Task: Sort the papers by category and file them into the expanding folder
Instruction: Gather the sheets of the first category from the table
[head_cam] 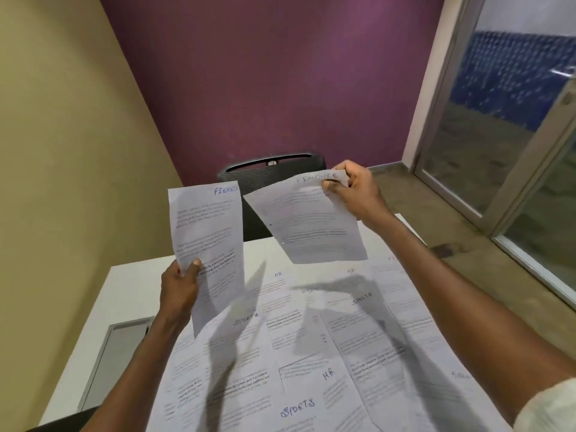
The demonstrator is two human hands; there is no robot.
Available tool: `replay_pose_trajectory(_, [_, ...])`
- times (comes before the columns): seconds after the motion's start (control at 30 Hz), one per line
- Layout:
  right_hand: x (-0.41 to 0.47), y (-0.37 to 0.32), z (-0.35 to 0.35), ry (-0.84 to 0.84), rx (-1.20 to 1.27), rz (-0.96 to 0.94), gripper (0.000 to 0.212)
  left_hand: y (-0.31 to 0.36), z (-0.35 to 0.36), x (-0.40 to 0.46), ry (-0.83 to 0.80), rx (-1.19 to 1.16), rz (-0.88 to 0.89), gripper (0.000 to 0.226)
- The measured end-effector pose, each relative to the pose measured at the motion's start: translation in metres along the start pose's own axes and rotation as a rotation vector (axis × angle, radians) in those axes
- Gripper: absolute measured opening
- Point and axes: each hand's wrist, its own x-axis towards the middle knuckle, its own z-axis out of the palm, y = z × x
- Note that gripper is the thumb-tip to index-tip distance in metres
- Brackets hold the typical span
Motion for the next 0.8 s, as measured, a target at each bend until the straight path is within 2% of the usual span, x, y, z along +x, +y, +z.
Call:
replay_pose_trajectory(0.1, [-0.016, -0.035, -0.008, -0.087, 0.125, -0.021, 0.024, 0.014, -0.001, -0.017, -0.056, -0.020, 0.040, 0.014])
replay_pose_trajectory(0.2, [-0.032, -0.057, -0.006, -0.164, 0.285, 0.028, 0.021, 0.017, 0.004, -0.035, -0.162, -0.063, -0.021, 0.020])
replay_pose_trajectory(0.33, [-0.051, -0.057, 0.016, -0.169, 0.282, 0.182, 0.020, 0.009, 0.014, -0.069, -0.366, -0.205, -0.189, 0.026])
replay_pose_trajectory(0.5, [-0.091, -0.034, 0.035, -0.141, 0.140, 0.360, 0.019, -0.010, 0.021, -0.121, -0.580, -0.476, -0.581, 0.041])
replay_pose_trajectory(0.57, [-0.106, -0.021, 0.037, -0.124, 0.047, 0.430, 0.019, -0.016, 0.020, -0.137, -0.667, -0.548, -0.670, 0.035])
replay_pose_trajectory(0.63, [-0.120, -0.010, 0.035, -0.082, -0.049, 0.483, 0.031, -0.026, 0.021, -0.151, -0.710, -0.606, -0.732, 0.027])
replay_pose_trajectory(0.7, [-0.136, -0.006, 0.028, -0.069, -0.158, 0.521, 0.058, -0.030, 0.022, -0.163, -0.714, -0.651, -0.764, 0.027])
replay_pose_trajectory(0.77, [-0.158, -0.006, 0.018, -0.151, -0.178, 0.626, 0.084, -0.033, 0.023, -0.172, -0.690, -0.665, -0.757, 0.027])
replay_pose_trajectory(0.8, [-0.171, -0.005, 0.012, -0.209, -0.148, 0.697, 0.087, -0.035, 0.025, -0.175, -0.704, -0.682, -0.756, 0.027])
